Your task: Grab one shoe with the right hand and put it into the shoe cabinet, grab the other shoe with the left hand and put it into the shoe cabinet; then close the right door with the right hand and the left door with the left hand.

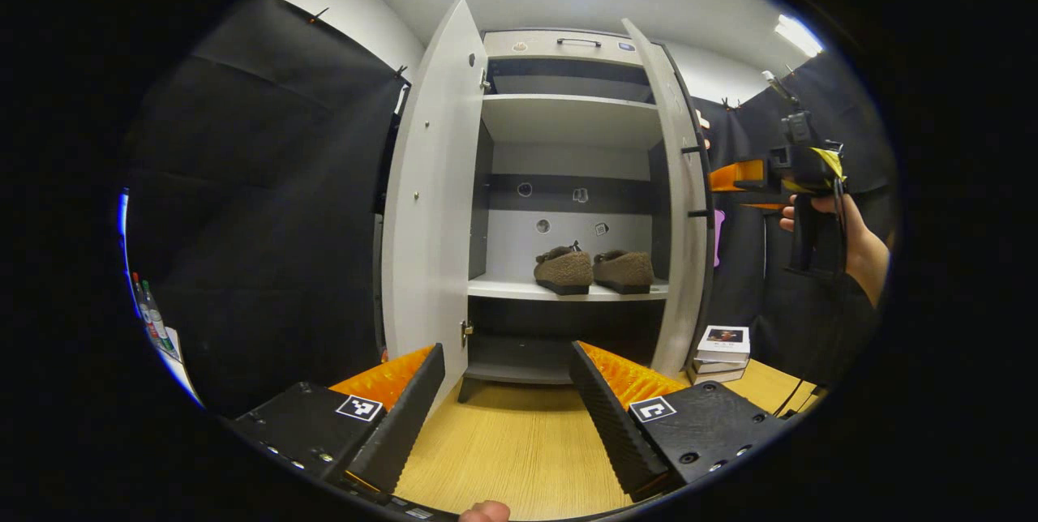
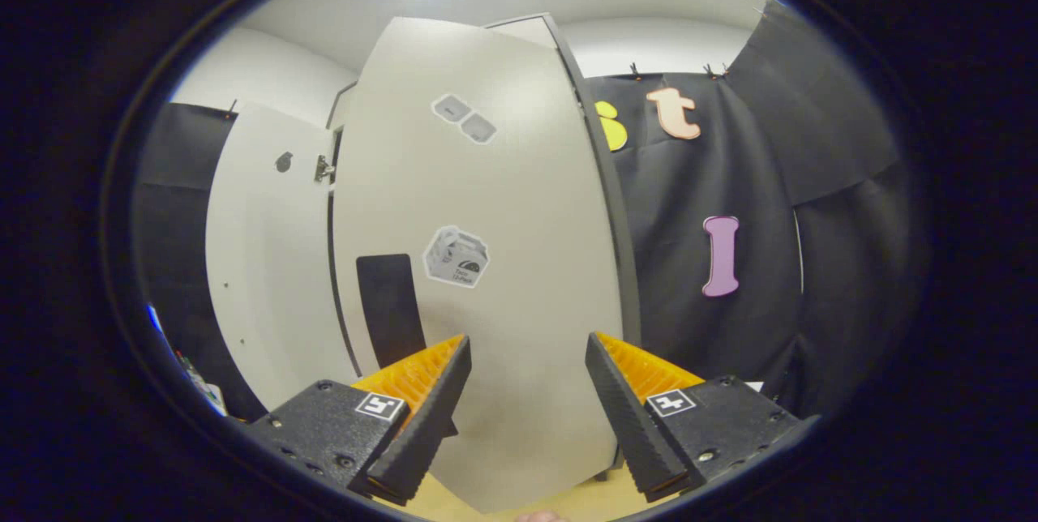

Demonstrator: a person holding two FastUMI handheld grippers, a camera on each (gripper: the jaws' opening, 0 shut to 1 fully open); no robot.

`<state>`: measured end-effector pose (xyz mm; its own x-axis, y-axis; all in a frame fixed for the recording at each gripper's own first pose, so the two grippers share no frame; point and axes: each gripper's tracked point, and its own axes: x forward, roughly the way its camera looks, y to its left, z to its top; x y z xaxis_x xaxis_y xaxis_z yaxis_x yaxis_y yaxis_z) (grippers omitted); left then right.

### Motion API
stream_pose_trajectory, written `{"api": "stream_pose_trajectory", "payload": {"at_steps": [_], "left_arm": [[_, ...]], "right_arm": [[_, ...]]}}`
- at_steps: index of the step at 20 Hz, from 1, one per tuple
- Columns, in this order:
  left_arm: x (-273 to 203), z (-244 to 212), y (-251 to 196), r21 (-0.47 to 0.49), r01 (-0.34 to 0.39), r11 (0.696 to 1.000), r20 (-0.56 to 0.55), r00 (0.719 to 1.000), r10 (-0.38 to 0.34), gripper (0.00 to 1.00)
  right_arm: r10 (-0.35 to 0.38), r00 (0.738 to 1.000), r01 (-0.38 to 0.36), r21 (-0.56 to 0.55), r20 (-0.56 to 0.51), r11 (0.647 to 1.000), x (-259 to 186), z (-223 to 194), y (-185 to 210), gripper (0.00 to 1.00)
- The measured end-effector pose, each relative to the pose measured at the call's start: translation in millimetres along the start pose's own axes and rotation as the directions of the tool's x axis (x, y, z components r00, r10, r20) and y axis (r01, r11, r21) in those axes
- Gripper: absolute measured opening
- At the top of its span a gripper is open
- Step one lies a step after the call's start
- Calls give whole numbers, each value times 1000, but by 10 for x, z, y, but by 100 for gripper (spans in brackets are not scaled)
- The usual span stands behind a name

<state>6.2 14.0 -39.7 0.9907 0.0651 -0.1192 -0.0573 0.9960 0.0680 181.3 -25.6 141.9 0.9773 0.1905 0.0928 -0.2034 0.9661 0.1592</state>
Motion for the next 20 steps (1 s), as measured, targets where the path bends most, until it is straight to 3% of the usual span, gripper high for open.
{"api": "stream_pose_trajectory", "payload": {"at_steps": [3, 5, 6, 8, 14, 20], "left_arm": [[-62, -24, 65, -2, -14, 1000, -11, 1000, 14, 95], [-75, -11, 99, -7, -15, 1000, -11, 1000, 15, 95], [-84, 4, 108, -14, -14, 1000, -13, 1000, 13, 94], [-95, 25, 126, -26, -6, 1000, -11, 1000, 6, 94], [-95, 83, 73, -49, 28, 998, -2, 1000, -28, 94], [-60, 101, -123, -42, 69, 997, -2, 998, -69, 95]], "right_arm": [[-10, 1000, 10, 7, 4, 1000, 159, -44, 101, 90], [-12, 1000, 12, 26, 4, 1000, 143, -43, 84, 94], [-13, 1000, 13, 36, 3, 999, 111, -47, 65, 90], [-36, 999, 36, 35, 9, 999, 2, -42, -18, 95], [-100, 995, 101, -82, 16, 992, -733, -321, -67, 95], [-175, 984, 175, -172, 11, 969, -1449, -1026, 82, 95]]}}
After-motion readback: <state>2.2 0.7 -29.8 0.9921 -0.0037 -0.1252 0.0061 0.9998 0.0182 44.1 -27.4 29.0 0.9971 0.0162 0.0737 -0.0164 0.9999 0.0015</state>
